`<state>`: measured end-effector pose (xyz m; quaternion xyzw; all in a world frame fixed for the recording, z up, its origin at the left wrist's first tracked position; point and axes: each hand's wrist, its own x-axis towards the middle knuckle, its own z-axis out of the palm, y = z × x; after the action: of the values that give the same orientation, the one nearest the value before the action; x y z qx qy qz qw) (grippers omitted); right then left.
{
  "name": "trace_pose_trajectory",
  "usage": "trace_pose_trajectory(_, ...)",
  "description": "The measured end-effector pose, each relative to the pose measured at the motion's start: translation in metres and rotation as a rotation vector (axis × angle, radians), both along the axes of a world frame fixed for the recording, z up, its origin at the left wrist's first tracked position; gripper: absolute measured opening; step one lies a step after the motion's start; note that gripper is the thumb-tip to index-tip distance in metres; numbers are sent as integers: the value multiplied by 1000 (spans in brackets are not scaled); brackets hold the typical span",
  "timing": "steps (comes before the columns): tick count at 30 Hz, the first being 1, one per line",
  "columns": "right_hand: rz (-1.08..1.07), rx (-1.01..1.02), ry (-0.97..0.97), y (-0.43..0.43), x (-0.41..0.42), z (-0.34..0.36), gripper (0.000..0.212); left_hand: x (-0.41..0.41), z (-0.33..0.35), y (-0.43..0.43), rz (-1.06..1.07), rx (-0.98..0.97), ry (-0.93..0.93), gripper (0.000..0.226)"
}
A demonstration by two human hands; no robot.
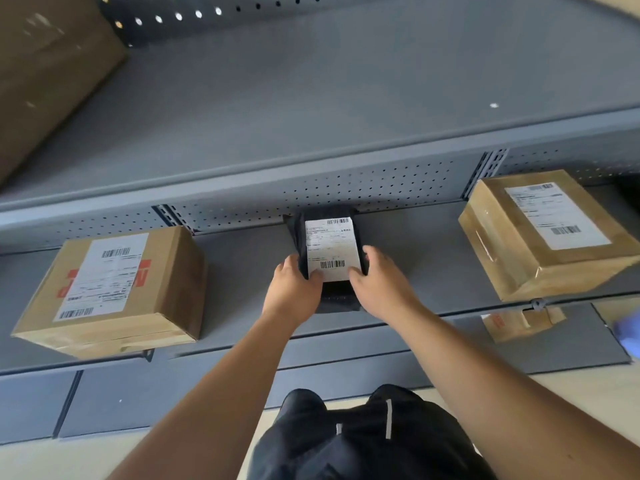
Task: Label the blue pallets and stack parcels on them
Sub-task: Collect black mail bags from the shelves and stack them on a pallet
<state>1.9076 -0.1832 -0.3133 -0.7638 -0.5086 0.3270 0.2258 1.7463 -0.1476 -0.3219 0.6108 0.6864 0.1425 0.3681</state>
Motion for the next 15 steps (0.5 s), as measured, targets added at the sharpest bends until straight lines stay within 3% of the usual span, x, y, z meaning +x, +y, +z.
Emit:
trace_pose_trajectory(5,-33,-4,133,14,-7,-12,35,5,-23,12,-35,15,-32,34)
trace_pose_trajectory(10,-156,-83,270,18,-7,-14,50,8,-29,9,8,-6,-139,37)
trace_pose_trajectory(15,-190,-119,398,17,-7,-6,37,5,-22,5,82,-90,-263,37)
